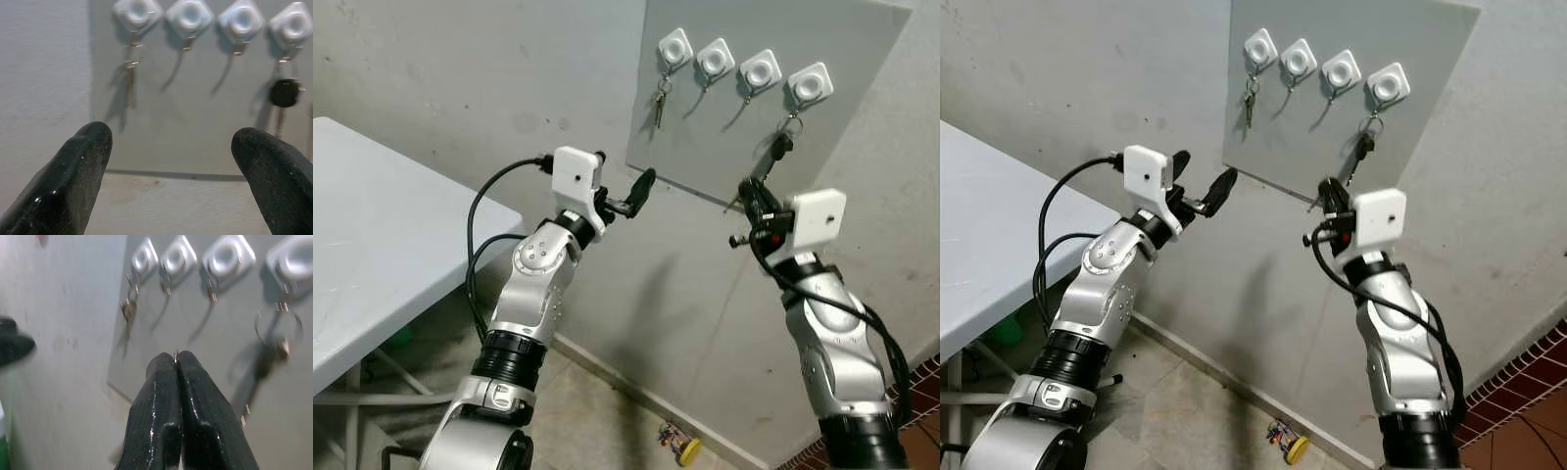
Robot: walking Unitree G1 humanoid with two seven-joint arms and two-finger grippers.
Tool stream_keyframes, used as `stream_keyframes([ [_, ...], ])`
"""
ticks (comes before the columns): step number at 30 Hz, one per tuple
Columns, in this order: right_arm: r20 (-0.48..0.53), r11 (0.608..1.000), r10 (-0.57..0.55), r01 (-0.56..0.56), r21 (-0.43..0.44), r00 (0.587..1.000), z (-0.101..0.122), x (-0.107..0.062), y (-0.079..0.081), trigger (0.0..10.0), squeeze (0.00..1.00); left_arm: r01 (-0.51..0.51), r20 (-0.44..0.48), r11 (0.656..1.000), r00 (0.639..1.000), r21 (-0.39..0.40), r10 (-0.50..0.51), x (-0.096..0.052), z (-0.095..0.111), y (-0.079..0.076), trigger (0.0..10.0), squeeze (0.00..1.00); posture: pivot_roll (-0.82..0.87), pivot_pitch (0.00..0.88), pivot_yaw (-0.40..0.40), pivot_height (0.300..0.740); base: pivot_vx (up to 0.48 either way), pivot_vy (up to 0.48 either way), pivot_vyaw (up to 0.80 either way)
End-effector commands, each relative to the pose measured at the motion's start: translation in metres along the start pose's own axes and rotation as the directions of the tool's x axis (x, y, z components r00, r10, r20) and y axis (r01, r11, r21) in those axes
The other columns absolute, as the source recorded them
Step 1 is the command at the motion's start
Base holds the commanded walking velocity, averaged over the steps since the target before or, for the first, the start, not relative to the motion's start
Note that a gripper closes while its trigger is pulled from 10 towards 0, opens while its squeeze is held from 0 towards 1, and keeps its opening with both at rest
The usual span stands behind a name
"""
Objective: Hang keys on a hook
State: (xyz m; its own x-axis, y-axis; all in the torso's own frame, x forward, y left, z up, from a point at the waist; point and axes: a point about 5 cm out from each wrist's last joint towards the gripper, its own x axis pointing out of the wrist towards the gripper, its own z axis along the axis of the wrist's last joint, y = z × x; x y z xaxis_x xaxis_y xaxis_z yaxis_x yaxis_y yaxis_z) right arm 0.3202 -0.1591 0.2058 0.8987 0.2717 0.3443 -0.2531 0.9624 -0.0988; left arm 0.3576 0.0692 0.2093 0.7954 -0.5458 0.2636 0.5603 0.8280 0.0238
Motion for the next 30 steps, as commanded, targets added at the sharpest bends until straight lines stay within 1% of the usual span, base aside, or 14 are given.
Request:
stream_keyframes([
  [1, 0.022, 1.0, 0.0, 0.0, 0.014, 1.0, 0.006, 0.007, -0.004, 10.0, 0.0, 0.05, 0.037, 0.998, 0.998, 0.032, -0.051, 0.007, 0.013, -0.007, 10.0, 0.0, -0.04, 0.0, -0.055, 0.711, 0.0, 0.0, 0.0],
  [4, 0.038, 1.0, -0.002, 0.001, 0.03, 0.999, 0.011, 0.017, -0.005, 10.0, 0.0, 0.067, 0.048, 0.997, 0.996, 0.036, -0.069, 0.01, 0.017, -0.011, 10.0, 0.0, -0.04, 0.0, -0.052, 0.711, 0.0, 0.0, 0.0],
  [5, 0.038, 1.0, -0.002, 0.001, 0.03, 0.999, 0.011, 0.017, -0.005, 10.0, 0.0, 0.067, 0.048, 0.997, 0.996, 0.036, -0.069, 0.01, 0.017, -0.011, 10.0, 0.0, -0.04, 0.0, -0.052, 0.711, 0.0, 0.0, 0.0],
  [9, 0.064, 0.998, -0.009, 0.005, 0.057, 0.998, 0.019, 0.032, -0.006, 10.0, 0.0, 0.083, 0.056, 0.996, 0.995, 0.04, -0.086, 0.013, 0.02, -0.014, 10.0, 0.0, -0.03, 0.0, -0.05, 0.711, 0.0, 0.0, 0.0],
  [10, 0.064, 0.998, -0.009, 0.005, 0.057, 0.998, 0.019, 0.032, -0.006, 10.0, 0.0, 0.083, 0.056, 0.996, 0.995, 0.04, -0.086, 0.013, 0.02, -0.014, 10.0, 0.0, -0.03, 0.0, -0.05, 0.711, 0.0, 0.0, 0.0],
  [11, 0.069, 0.997, -0.012, 0.007, 0.072, 0.998, 0.022, 0.039, -0.007, 10.0, 0.0, 0.087, 0.059, 0.995, 0.994, 0.042, -0.089, 0.014, 0.022, -0.015, 10.0, 0.0, -0.03, 0.0, -0.05, 0.711, 0.0, 0.0, 0.0],
  [17, 0.08, 0.99, -0.018, 0.007, 0.142, 0.997, 0.027, 0.057, -0.005, 10.0, 0.0, 0.099, 0.073, 0.994, 0.992, 0.048, -0.102, 0.017, 0.028, -0.017, 10.0, 0.0, -0.03, 0.0, -0.049, 0.711, 0.0, 0.0, 0.0],
  [21, 0.089, 0.981, -0.022, 0.004, 0.193, 0.996, 0.029, 0.064, -0.002, 10.0, 0.0, 0.103, 0.076, 0.994, 0.991, 0.049, -0.106, 0.018, 0.029, -0.018, 10.0, 0.0, -0.03, 0.0, -0.046, 0.711, 0.0, 0.0, 0.0],
  [24, 0.1, 0.967, -0.029, 0.003, 0.255, 0.995, 0.031, 0.07, 0.002, 10.0, 0.0, 0.103, 0.078, 0.993, 0.991, 0.049, -0.107, 0.018, 0.029, -0.018, 10.0, 0.0, -0.03, 0.0, -0.046, 0.711, 0.0, 0.0, 0.0],
  [25, 0.1, 0.967, -0.029, 0.003, 0.255, 0.995, 0.031, 0.07, 0.002, 10.0, 0.0, 0.103, 0.078, 0.993, 0.991, 0.049, -0.107, 0.018, 0.029, -0.018, 10.0, 0.0, -0.03, 0.0, -0.046, 0.711, 0.0, 0.0, 0.0],
  [30, 0.107, 0.95, -0.04, 0.004, 0.313, 0.994, 0.033, 0.074, 0.004, 10.0, 0.0, 0.1, 0.081, 0.994, 0.991, 0.05, -0.104, 0.019, 0.03, -0.018, 10.0, 0.0, -0.02, 0.0, -0.05, 0.711, 0.0, 0.0, 0.0],
])
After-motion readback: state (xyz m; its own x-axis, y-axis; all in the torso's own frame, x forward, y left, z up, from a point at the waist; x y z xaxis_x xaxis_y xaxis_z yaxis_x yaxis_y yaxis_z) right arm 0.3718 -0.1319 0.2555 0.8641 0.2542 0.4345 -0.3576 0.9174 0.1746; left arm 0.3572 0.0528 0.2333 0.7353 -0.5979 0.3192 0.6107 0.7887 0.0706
